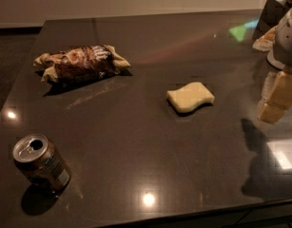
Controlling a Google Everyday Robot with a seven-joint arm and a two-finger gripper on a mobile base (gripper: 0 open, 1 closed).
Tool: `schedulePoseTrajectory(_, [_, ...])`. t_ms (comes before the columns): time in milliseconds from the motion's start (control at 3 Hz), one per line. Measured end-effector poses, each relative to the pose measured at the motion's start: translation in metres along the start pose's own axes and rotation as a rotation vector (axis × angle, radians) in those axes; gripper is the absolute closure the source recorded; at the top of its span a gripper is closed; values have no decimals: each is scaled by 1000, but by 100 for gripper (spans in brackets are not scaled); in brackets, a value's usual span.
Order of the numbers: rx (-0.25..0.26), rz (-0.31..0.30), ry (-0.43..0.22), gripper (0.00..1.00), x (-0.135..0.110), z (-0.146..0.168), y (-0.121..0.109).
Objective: Move orange can near brown chip bag
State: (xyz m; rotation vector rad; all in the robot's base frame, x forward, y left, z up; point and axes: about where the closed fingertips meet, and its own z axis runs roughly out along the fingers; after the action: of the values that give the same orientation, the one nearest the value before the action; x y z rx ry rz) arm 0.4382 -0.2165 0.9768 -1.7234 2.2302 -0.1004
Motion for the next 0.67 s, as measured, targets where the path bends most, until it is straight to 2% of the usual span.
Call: schedulePoseTrajectory(667, [1, 4, -13, 0, -6, -2, -1])
